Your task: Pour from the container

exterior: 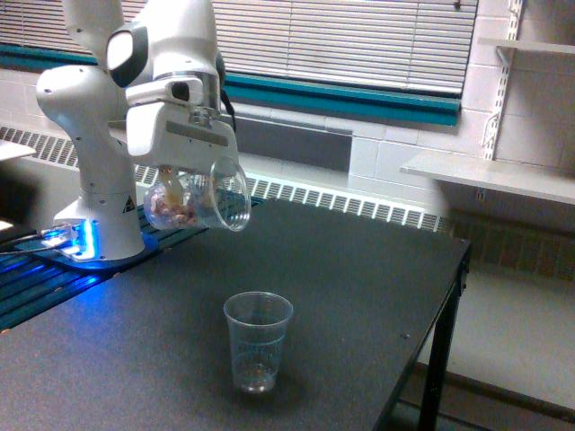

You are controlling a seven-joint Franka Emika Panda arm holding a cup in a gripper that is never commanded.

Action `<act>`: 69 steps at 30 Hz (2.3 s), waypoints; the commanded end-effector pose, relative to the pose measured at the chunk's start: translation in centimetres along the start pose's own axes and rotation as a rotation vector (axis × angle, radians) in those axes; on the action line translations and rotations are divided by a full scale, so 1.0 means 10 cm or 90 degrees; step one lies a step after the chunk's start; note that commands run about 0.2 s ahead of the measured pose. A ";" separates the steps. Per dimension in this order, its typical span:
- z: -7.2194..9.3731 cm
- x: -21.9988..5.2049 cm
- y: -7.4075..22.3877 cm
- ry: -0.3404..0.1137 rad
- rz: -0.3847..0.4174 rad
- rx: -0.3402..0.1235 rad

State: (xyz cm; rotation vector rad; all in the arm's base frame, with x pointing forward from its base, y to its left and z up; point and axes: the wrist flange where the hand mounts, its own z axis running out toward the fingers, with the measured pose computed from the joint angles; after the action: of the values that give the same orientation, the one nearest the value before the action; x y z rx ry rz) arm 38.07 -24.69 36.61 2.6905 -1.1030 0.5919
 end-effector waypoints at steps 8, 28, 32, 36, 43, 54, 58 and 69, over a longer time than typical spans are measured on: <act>0.09 -0.03 0.03 -0.015 -0.038 -0.023; 0.09 0.06 -0.03 -0.026 -0.095 -0.088; 0.13 0.04 -0.07 -0.032 -0.097 -0.093; 0.15 0.04 -0.10 -0.033 -0.100 -0.101; 0.14 0.11 -0.14 -0.034 -0.125 -0.115; -0.01 0.35 -0.22 -0.025 -0.166 -0.151; -0.08 0.41 -0.23 -0.025 -0.176 -0.167; -0.24 0.57 -0.22 -0.018 -0.208 -0.192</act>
State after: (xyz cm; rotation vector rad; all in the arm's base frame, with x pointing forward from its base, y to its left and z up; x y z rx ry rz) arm 42.21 -26.03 39.87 2.5473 -0.7340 0.3041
